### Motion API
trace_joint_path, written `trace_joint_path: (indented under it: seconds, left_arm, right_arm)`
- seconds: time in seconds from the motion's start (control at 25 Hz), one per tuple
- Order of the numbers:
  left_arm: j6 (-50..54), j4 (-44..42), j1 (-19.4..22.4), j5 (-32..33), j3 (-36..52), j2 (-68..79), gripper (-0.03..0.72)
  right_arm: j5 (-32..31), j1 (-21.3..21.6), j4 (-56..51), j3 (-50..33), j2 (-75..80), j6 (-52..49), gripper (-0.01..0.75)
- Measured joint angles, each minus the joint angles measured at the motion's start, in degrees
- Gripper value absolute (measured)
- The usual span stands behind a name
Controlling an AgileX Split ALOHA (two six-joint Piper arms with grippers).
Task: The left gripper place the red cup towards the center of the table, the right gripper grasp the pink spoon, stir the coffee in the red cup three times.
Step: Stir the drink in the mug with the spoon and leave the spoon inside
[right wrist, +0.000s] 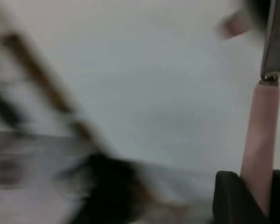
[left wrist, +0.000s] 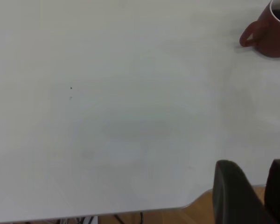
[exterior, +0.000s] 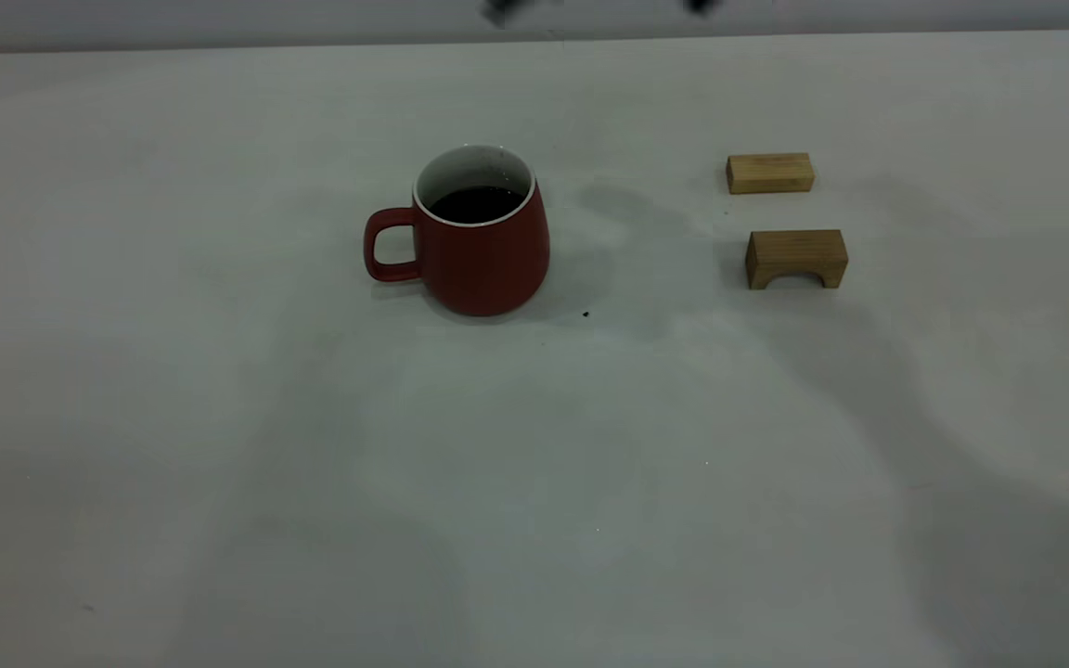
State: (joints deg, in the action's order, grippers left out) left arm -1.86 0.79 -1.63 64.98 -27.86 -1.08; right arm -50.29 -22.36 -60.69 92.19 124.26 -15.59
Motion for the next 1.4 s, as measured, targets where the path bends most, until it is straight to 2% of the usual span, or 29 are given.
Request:
trace_joint_path:
  seconds: [0.16, 0.4, 0.72, 0.96, 1.08, 1.16, 1.28, 1.4]
  left_arm:
    - [0.0, 0.0, 0.0, 0.0, 0.0, 0.0, 0.244]
    - [0.0, 0.0, 0.0, 0.0, 0.0, 0.0, 0.244]
    - [0.0, 0.0, 0.0, 0.0, 0.0, 0.0, 0.244]
    - [0.0, 0.0, 0.0, 0.0, 0.0, 0.0, 0.244]
    - [0.0, 0.0, 0.0, 0.0, 0.0, 0.0, 0.244]
    - [0.0, 0.0, 0.0, 0.0, 0.0, 0.0, 0.244]
    - [0.0, 0.0, 0.0, 0.0, 0.0, 0.0, 0.244]
    - [0.0, 0.0, 0.0, 0.0, 0.0, 0.0, 0.244]
  right_arm:
    - [0.56, -1.22, -12.96, 0.0, 0.82, -8.41, 0.147]
    - [3.94, -3.53, -23.41, 0.0, 5.7, -20.47, 0.147]
    - [9.24, -4.0, -32.05, 0.0, 13.09, -22.03, 0.147]
    - [9.02, -4.0, -39.21, 0.0, 18.01, -19.15, 0.147]
    - [9.3, -3.2, -39.3, 0.0, 18.42, -13.71, 0.147]
    - [8.22, -1.47, -37.69, 0.02, 18.42, -14.19, 0.147]
    - [5.75, 1.0, -33.71, 0.02, 18.42, -21.79, 0.147]
    - [4.96, 1.18, -31.53, 0.14, 18.42, -29.18, 0.147]
